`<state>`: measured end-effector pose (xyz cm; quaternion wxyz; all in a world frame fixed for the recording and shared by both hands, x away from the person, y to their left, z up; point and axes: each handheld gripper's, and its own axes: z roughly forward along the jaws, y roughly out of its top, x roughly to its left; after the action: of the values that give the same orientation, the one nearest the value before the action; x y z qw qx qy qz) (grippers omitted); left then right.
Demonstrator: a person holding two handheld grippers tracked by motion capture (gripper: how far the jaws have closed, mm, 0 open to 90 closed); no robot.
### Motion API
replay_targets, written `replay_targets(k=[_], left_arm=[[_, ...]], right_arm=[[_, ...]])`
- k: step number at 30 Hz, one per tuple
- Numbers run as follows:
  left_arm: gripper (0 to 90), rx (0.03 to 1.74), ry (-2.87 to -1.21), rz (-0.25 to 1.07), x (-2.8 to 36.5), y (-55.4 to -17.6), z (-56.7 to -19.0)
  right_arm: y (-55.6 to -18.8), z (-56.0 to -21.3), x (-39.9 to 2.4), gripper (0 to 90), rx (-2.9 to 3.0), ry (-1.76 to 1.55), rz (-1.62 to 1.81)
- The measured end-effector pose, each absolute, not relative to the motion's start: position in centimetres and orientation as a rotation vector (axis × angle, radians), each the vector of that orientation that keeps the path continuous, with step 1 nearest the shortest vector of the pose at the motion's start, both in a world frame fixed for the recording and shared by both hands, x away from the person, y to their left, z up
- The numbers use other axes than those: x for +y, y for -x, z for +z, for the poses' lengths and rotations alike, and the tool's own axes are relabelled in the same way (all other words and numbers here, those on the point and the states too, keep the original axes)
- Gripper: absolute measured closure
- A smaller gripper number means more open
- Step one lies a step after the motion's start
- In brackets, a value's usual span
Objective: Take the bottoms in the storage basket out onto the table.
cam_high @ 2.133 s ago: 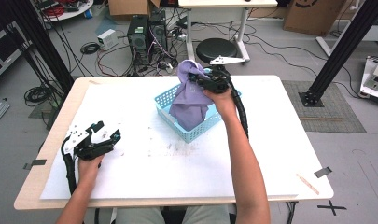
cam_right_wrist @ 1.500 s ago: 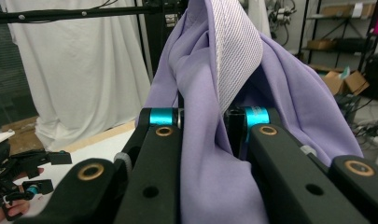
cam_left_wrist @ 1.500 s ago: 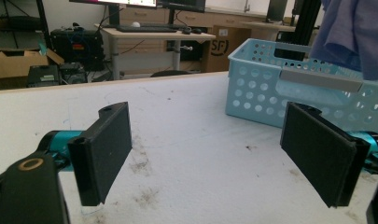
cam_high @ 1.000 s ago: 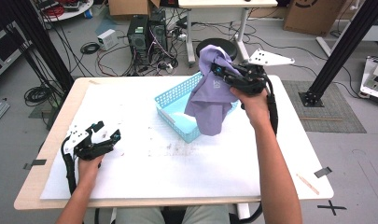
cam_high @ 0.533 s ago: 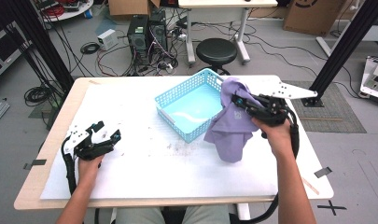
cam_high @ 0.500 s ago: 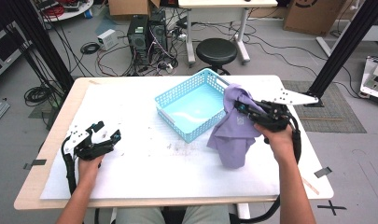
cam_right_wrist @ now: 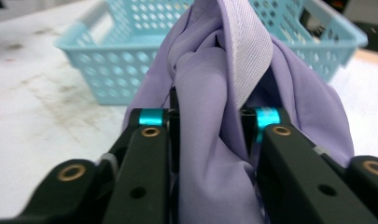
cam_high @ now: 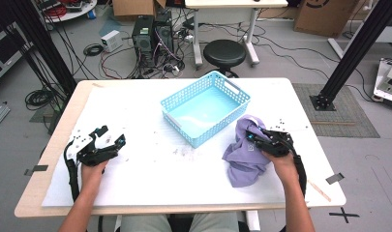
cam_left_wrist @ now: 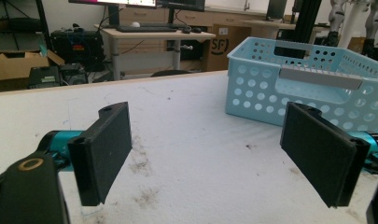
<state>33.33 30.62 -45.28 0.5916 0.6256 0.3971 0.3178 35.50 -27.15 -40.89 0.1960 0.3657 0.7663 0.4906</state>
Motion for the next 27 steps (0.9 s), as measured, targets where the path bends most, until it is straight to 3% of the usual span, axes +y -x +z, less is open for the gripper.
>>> replay_targets(k=[4, 5, 6, 8, 12, 20, 27], left_arm=[[16.6, 0.923, -1.452, 0.736, 30.6, -33.3, -45.3], [16.6, 0.923, -1.452, 0.736, 30.6, -33.3, -45.3], [16.6, 0.922, -1.453, 0.736, 30.6, -33.3, -45.3], [16.6, 0.923, -1.453, 0.736, 30.6, -33.3, -45.3], [16.6, 0.924, -1.453, 0.737, 30.6, -33.3, -45.3], [16.6, 0.921, -1.453, 0.739, 30.6, -33.3, -45.3], [16.6, 0.912, -1.466, 0.749, 30.4, -33.3, -45.3]], right_arm=[[-35.9, -41.7, -27.2, 60.6, 2.147, -1.074, 1.327], [-35.9, -41.9, -27.3, 54.1, 2.135, -1.098, 1.304], [-35.9, -41.9, -27.3, 54.1, 2.135, -1.098, 1.304], [-35.7, -42.0, -27.5, 43.6, 2.113, -1.124, 1.291], [-34.5, -41.7, -28.8, 30.8, 2.081, -1.175, 1.291], [-31.8, -40.2, -30.9, 23.8, 2.0, -1.193, 1.344], [-30.4, -38.3, -31.3, 22.7, 1.913, -1.183, 1.348]])
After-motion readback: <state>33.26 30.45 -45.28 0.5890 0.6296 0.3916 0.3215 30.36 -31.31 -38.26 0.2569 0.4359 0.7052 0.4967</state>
